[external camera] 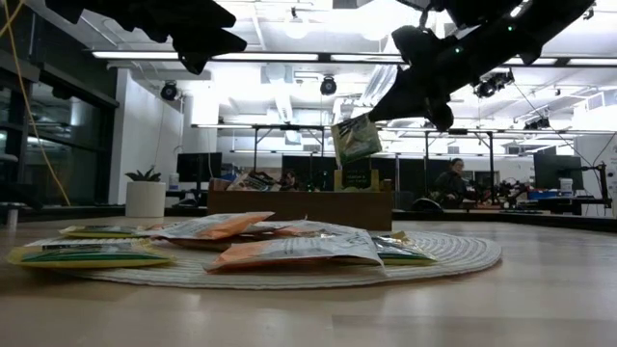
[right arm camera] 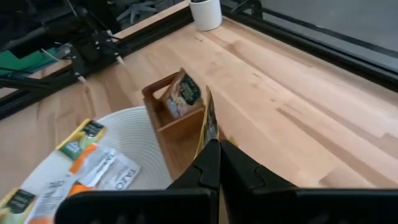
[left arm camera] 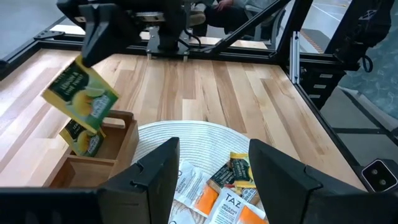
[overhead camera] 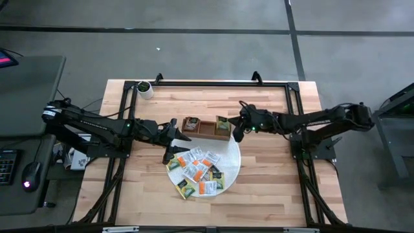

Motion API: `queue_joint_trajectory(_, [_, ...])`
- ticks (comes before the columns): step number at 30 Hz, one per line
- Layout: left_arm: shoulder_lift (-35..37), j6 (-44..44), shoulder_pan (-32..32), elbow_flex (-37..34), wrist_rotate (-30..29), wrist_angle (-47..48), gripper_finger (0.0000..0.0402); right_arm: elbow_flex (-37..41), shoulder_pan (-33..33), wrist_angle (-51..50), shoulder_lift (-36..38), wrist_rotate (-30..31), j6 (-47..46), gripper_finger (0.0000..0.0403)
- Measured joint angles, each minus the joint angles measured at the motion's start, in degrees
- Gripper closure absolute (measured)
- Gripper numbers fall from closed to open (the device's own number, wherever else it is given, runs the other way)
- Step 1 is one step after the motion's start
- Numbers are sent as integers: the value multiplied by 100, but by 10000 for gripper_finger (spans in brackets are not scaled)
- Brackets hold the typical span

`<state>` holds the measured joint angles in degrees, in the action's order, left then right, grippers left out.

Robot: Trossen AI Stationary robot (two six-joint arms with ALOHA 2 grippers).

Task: Pick & Place Tea
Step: Put the yellow tea bag into the right section of the wooden organizer

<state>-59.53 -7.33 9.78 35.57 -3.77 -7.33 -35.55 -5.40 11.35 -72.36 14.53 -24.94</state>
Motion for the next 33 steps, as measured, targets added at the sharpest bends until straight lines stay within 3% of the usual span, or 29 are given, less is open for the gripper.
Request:
queue_joint_trajectory(11, [0, 0, -2, 0, 0, 2, 209, -1, -403, 24, -317, -571, 193, 403])
queue_joint_trajectory(25, [0, -75, -2, 0, 4, 2, 209, -2, -467, 458, -1117, -602, 24, 403])
queue_joint_trajectory(33, [0, -75, -2, 0, 7, 7, 209, -2, -519, 431, -1139, -335, -58, 403])
